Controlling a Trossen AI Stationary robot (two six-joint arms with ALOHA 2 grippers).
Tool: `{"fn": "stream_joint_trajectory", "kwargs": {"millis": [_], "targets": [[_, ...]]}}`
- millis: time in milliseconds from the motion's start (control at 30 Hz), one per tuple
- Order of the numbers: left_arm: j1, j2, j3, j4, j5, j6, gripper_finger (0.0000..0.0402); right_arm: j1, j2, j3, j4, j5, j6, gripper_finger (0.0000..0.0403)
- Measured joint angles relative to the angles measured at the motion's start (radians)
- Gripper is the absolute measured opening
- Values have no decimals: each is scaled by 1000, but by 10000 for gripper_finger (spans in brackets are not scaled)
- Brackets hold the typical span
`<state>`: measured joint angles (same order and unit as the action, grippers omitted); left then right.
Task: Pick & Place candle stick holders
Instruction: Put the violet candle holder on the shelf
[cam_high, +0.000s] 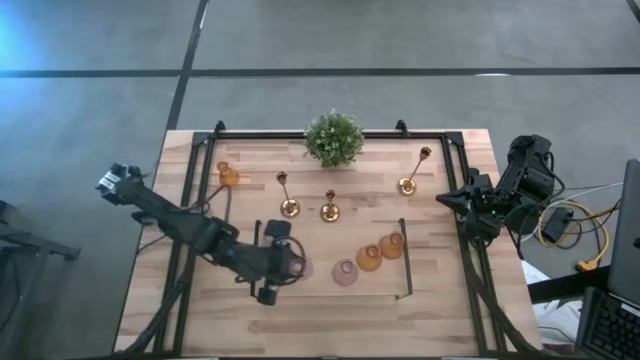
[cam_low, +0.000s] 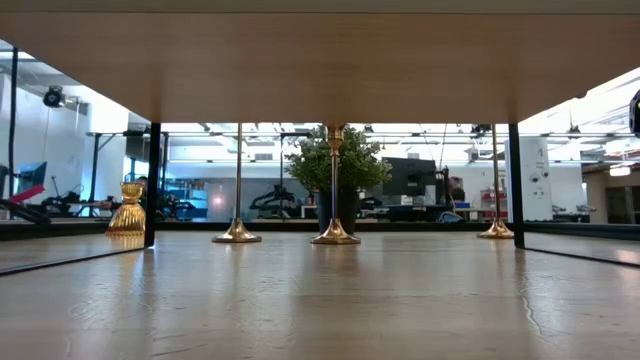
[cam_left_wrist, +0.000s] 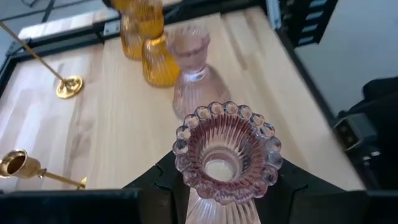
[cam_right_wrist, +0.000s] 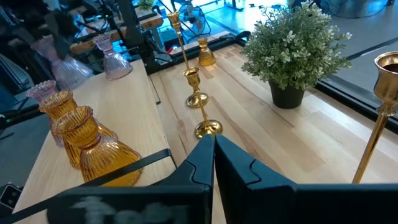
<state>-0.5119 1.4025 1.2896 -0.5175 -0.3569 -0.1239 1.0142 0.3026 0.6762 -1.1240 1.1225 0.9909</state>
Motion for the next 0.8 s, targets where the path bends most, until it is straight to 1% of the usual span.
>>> {"fn": "stream_joint_trajectory", "kwargs": {"millis": [233, 367, 633, 800], "targets": [[22, 44, -1, -14, -32, 17, 134, 0, 0, 0, 0, 0, 0, 8], [38, 40, -34, 2, -64, 0, 134, 0, 0, 0, 0, 0, 0, 8], [65, 7, -123, 83, -54, -73, 134, 0, 0, 0, 0, 0, 0, 8], [65, -10, -131, 56, -33, -113, 134, 0, 0, 0, 0, 0, 0, 8]]}}
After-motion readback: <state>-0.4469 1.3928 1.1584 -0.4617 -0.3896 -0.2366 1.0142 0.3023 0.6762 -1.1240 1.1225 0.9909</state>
